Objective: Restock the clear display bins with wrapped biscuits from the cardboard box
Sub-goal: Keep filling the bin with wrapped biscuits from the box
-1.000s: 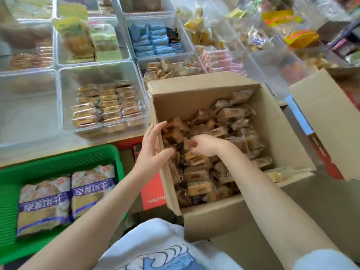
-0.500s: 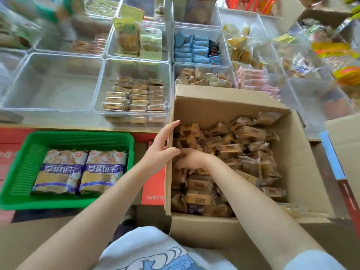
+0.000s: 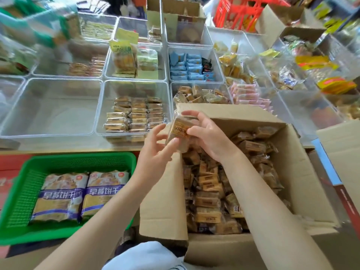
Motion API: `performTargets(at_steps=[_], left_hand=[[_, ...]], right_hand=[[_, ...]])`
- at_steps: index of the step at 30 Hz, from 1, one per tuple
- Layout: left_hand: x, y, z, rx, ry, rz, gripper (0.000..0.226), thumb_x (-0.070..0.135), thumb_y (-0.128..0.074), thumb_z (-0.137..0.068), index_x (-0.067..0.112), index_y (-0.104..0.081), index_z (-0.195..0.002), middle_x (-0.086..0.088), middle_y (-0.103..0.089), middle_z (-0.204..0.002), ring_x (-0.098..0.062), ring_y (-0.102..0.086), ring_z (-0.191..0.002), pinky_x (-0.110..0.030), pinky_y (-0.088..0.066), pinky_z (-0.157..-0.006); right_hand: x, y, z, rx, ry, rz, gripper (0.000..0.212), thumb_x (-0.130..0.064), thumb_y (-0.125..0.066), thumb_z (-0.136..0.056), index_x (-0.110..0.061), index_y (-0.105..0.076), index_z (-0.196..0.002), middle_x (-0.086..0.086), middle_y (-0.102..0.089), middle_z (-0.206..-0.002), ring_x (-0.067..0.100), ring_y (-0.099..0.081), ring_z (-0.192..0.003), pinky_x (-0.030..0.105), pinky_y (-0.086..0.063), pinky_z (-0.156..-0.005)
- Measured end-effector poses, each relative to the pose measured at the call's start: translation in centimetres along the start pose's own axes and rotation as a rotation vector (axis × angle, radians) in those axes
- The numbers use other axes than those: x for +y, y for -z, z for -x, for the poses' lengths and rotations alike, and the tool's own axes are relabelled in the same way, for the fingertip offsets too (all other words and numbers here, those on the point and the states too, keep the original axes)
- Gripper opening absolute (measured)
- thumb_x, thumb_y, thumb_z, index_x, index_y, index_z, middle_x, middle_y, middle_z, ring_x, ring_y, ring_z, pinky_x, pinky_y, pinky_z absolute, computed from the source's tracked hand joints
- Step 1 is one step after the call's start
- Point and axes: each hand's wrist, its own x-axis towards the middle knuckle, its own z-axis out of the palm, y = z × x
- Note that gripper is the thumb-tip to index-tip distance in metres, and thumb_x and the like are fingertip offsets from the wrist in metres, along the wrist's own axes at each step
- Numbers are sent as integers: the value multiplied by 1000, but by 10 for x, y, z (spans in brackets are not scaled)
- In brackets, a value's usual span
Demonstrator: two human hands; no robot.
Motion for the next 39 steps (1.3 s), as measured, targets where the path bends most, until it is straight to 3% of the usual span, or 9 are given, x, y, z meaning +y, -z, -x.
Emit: performTargets(at_steps=[3, 8, 12, 16, 21, 26, 29, 34, 39], left_hand=[[6, 34, -18, 47, 30, 91, 49, 27, -68, -95, 30, -44, -138, -2, -71, -111, -15, -71, -97, -32, -61, -76], [-10, 127, -55, -30, 50, 83, 48, 21, -78, -86, 39, -56, -126, -8, -68, -112, -26, -69, -102, -42, -61, -77], [-26, 184, -85, -143, -32, -148, 51, 10, -74, -88, 41, -55, -123, 2, -64, -115, -10, -62, -107, -28, -59, -77], [-46, 210, -114, -151, -86, -272, 53, 4, -73, -86, 32, -56, -128, 17, -60, -113, 3, -57, -105, -37, -58, -86], [-88, 233, -161, 31, 0, -376, 58, 26, -73, -90, 24, -48, -142, 2, -53, -138, -11, -50, -123, -41, -46, -105], [-136, 247, -209, -40, 177, -583, 79, 44, -66, -93, 24, -25, -157, -3, -29, -161, -23, -33, -145, -50, -32, -118], [-155, 245, -219, -142, 213, -656, 81, 46, -55, -99, 33, -5, -160, -6, -32, -160, -26, -50, -133, -46, -46, -106], [-168, 238, -219, -82, 162, -837, 67, 42, -33, -106, 35, 6, -160, -8, -51, -140, -30, -66, -91, -44, -56, -74], [-173, 235, -217, -59, 126, -905, 65, 41, -29, -107, 31, 7, -160, -8, -54, -129, -30, -63, -72, -43, -55, -62]], right_hand=[[-5, -26, -18, -26, 0, 116, 50, -8, -60, -87, -18, -49, -134, 15, -68, -115, 34, -65, -110, 47, -54, -94], [-9, -78, -63, -34, -19, 364, 31, -20, -67, -96, -20, -57, -125, 10, -68, -110, 12, -67, -97, 26, -55, -80], [-4, -117, -107, -92, -85, 724, 31, -27, -73, -91, -25, -59, -118, -3, -65, -102, 13, -65, -94, 30, -57, -84], [6, -148, -154, -135, -143, 1017, 30, -27, -72, -90, -31, -55, -114, -13, -57, -105, 4, -56, -90, 25, -46, -76], [24, -154, -216, 128, -122, 1121, 30, -15, -67, -93, -28, -57, -119, -3, -53, -111, 14, -54, -90, 28, -43, -76], [40, -144, -275, 361, -157, 1125, 32, -14, -61, -97, -26, -55, -127, 3, -49, -115, 5, -47, -78, 15, -34, -61], [58, -145, -313, 334, -199, 1103, 35, -14, -61, -97, -30, -56, -128, 6, -53, -120, 17, -55, -93, 30, -49, -83], [98, -161, -356, -7, -381, 1173, 45, -27, -57, -99, -31, -50, -143, 5, -54, -143, 26, -52, -129, 35, -43, -106], [124, -164, -376, -11, -438, 1262, 48, -50, -43, -103, -31, -48, -146, 15, -52, -145, 31, -48, -134, 39, -39, -108]])
